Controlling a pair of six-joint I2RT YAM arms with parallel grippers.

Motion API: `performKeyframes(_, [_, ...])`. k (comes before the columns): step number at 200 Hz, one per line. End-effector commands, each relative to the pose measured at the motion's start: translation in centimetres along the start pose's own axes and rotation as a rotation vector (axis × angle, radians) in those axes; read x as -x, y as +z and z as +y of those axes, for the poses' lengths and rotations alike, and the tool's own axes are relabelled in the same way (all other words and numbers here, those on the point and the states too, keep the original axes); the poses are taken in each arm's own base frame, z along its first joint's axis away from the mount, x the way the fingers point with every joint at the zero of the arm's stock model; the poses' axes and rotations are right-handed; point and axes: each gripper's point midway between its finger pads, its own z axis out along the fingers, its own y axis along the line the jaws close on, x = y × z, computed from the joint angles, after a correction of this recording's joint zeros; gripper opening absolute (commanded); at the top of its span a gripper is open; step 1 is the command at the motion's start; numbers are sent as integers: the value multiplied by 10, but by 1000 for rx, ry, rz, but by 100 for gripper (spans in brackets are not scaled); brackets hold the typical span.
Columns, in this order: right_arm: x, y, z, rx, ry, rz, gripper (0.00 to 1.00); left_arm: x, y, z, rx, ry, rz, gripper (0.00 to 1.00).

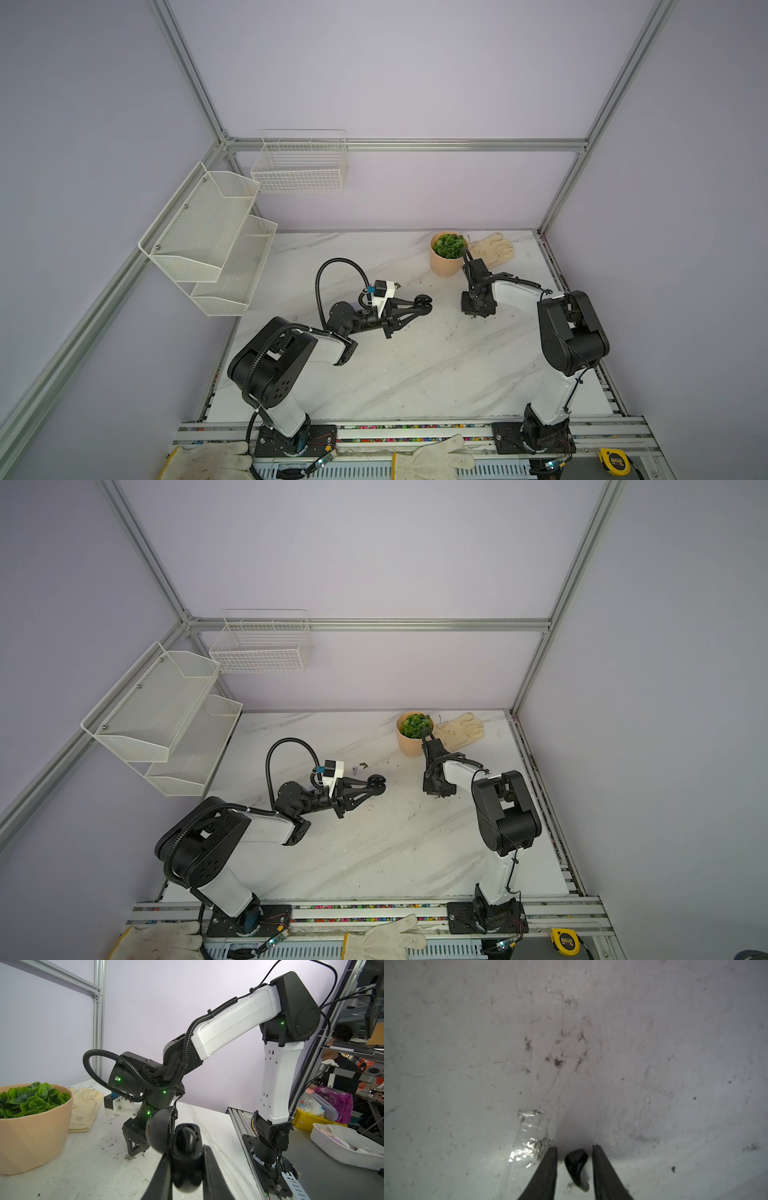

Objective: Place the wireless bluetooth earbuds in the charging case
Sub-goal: 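Close the right gripper on the black earbud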

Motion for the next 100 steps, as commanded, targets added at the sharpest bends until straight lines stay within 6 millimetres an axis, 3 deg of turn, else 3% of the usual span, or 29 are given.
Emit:
performKeyframes(1, [-10, -5, -5, -17, -10, 23, 33, 29, 8, -3, -39, 88, -69, 0])
performKeyframes(100, [-4, 4, -10, -64, -31, 15, 27, 30, 7, -4, -41, 85, -71, 0])
